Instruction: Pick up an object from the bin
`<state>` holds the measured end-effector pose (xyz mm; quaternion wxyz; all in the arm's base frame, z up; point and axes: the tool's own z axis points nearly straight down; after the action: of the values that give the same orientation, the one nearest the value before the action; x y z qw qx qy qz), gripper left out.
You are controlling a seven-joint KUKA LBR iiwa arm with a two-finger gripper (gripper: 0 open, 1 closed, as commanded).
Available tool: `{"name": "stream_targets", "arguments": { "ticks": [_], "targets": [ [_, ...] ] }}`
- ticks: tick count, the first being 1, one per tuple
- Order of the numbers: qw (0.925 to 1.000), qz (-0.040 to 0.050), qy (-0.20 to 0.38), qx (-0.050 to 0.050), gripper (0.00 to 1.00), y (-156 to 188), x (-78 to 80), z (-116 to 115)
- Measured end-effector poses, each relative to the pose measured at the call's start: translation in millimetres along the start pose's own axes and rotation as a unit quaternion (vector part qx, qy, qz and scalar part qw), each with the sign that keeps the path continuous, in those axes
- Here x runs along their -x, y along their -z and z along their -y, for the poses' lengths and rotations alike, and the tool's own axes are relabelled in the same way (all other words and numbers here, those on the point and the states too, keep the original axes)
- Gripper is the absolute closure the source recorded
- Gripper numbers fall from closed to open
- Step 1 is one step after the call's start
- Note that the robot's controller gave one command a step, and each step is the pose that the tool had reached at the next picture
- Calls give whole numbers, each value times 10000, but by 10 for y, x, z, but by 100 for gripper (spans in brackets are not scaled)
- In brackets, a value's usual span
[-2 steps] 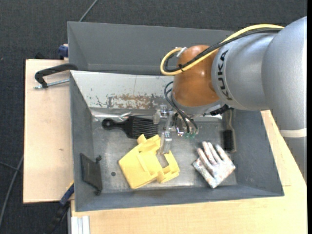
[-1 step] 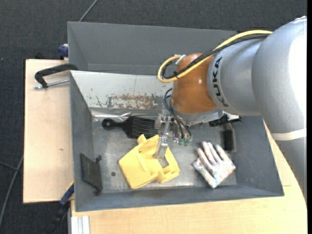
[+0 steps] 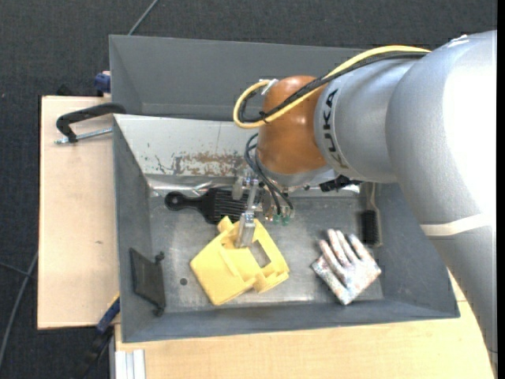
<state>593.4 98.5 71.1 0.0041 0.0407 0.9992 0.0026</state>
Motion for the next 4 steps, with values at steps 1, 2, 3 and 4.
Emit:
{"name": "stream_targets", "arguments": {
  "ticks": [1,2,3,4],
  "targets": [
    [10000,18,-83,25,100,39,88,-66],
    [9999,-16,-147,23,100,28,60,49],
    [9999,-15,-146,22,100,28,60,49],
    [9999,-14,-145,22,100,28,60,49]
  ]
}}
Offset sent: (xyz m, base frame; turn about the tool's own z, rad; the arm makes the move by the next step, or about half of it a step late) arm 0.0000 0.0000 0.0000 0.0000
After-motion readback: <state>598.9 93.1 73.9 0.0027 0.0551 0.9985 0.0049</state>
